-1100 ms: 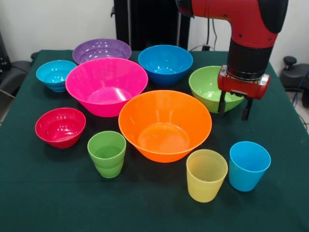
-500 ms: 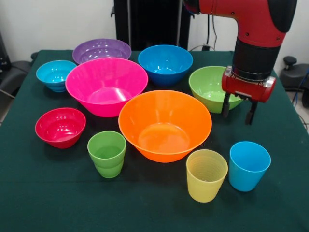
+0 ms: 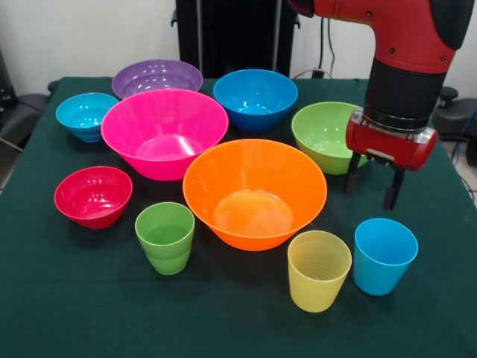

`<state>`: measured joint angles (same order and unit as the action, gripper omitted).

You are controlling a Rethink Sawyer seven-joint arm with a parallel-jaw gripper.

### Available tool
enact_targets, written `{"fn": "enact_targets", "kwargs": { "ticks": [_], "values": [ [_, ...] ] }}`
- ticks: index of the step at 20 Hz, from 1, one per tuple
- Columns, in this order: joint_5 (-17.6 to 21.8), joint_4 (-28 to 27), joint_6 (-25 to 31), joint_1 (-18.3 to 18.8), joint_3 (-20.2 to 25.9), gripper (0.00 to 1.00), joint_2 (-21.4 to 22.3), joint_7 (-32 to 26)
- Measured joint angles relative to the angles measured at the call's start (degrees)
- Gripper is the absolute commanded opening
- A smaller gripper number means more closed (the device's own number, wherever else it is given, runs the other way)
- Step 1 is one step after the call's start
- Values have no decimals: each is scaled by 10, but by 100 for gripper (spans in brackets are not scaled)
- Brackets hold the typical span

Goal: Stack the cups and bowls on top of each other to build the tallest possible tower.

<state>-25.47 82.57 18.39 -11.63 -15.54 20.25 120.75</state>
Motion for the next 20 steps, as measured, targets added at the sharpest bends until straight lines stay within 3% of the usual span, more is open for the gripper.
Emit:
{"fn": "enact_targets", "kwargs": {
  "ticks": [10,20],
  "values": [
    [-15,-36,3,0,-17,100,-12,16],
    [-30,-54,2,-7,-29,100,-55,29]
  ]
}}
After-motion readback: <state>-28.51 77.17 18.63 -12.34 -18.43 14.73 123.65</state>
